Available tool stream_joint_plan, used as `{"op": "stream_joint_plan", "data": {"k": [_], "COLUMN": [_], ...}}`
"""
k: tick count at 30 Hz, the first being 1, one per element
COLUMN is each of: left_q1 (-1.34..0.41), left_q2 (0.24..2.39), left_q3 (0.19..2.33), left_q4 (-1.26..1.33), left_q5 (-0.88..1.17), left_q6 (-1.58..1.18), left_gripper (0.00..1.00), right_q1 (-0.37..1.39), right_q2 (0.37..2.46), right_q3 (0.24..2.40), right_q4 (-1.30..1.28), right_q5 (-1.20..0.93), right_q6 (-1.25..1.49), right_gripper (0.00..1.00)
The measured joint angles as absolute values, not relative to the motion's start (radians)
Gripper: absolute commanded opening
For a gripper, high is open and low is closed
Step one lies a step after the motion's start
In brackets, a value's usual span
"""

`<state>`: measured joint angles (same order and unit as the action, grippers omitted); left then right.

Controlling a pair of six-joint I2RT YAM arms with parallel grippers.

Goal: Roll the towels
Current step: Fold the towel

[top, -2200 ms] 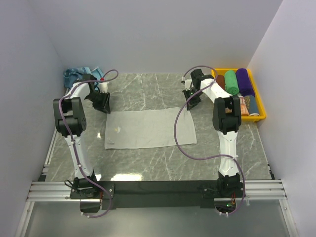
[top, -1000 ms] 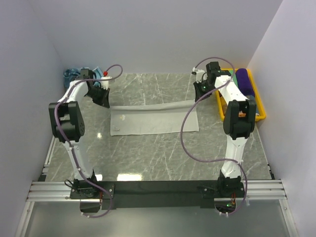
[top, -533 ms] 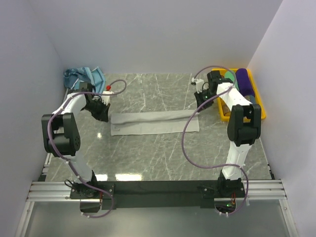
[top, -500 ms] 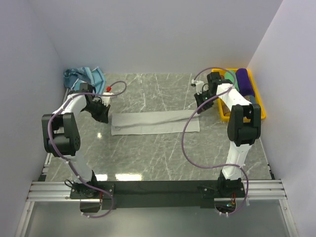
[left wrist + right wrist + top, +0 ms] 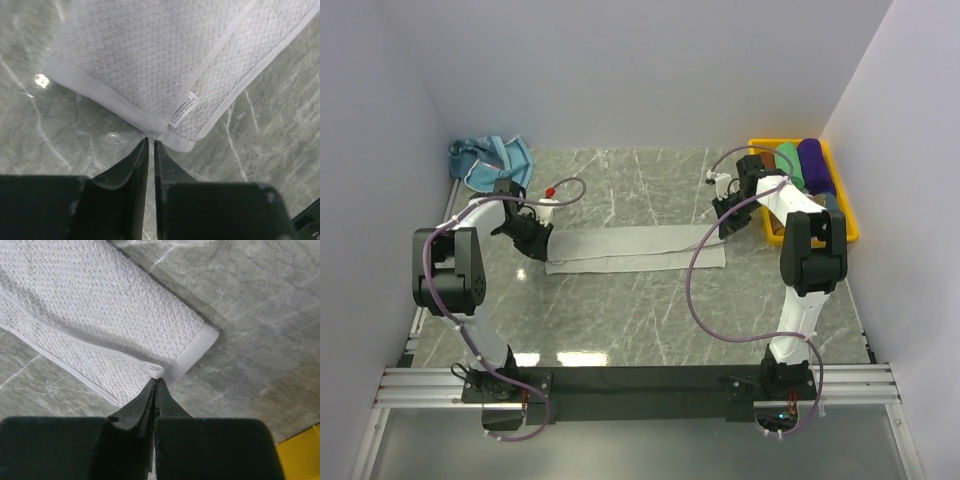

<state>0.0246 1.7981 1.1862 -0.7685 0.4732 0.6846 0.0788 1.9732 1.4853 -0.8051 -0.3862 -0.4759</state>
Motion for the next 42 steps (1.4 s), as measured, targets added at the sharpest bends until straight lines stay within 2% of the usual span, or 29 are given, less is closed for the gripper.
{"op": "stream_joint_plan", "data": {"k": [3,7,15,32,36,42], "left_q1": [0.025,0.026,0.030,0.031,0.031,0.031], "left_q2": [1.798,1.798,1.806,1.872,1.878,1.879], "left_q3": [1.209,1.235,1.225,1.206,1.209,1.211], "left_q4": [-0.778,-0.791,-0.783,-0.743,-0.737,-0.737], "left_q5": [0.484,0.503,0.515,0.511,0.512,0.513], "left_q6": [0.669,0.647,0.513,0.298,0.276,0.263], "left_gripper": [0.40,0.52,0.55,0.38,0.29,0.29], "right_q1": [0.079,0.079,0.079,0.079,0.079,0.079], "right_q2": [1.973,1.973,1.973,1.973,1.973,1.973], "right_q3": [1.486,1.488,1.505,1.507,1.509,1.509], "right_q4": [-0.805,-0.806,-0.810,-0.816,-0.816,-0.817], "right_q5": [-0.386,-0.386,-0.386,-0.387,-0.387,-0.387], "right_q6": [-0.472,-0.470,-0.466,-0.466,-0.466,-0.466], "right_gripper": [0.00,0.00,0.00,0.00,0.00,0.00]}}
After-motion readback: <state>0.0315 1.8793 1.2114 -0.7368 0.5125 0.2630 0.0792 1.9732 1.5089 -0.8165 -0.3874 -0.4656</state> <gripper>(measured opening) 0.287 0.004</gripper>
